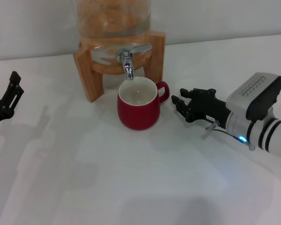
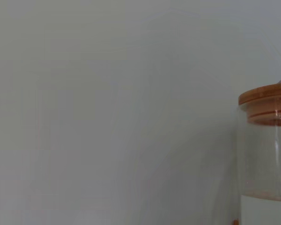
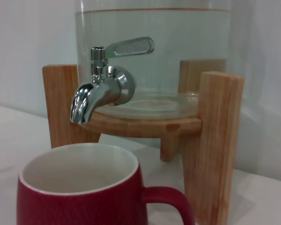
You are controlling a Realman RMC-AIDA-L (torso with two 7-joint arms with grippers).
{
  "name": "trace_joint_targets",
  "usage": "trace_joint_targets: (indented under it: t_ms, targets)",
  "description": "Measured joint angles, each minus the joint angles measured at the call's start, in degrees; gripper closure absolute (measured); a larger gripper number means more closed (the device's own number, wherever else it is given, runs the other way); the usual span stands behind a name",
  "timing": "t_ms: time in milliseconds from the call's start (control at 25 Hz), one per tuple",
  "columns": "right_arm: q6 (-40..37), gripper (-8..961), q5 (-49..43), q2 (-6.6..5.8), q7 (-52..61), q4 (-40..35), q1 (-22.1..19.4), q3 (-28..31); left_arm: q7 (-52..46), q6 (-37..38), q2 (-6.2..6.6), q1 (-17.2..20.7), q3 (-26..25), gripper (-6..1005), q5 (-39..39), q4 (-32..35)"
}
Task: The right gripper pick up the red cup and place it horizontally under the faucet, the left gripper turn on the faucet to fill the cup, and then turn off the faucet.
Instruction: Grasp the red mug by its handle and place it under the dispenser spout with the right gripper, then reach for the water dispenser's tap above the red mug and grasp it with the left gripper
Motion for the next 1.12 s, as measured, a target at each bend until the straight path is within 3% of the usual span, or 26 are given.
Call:
trace_joint_targets:
  t_ms: [440, 760, 1120]
  targets:
    - [-3.8, 553, 0.1, -1.11, 0.0, 0.0, -1.8, 2.8, 0.1, 0.0, 0.0, 0.5, 0.0, 200, 0.0, 0.0]
    - [-13.5, 542, 0.0, -2.0, -0.8, 1.4, -5.3, 9.6, 0.2, 0.1, 0.0, 0.4, -0.1, 201, 0.0, 0.0]
    - [-24.1, 530, 0.1, -0.85, -3.6, 6.7, -8.1, 20.8, 0.4, 0.0, 0.14, -0.4, -0.9, 201, -0.9, -0.1]
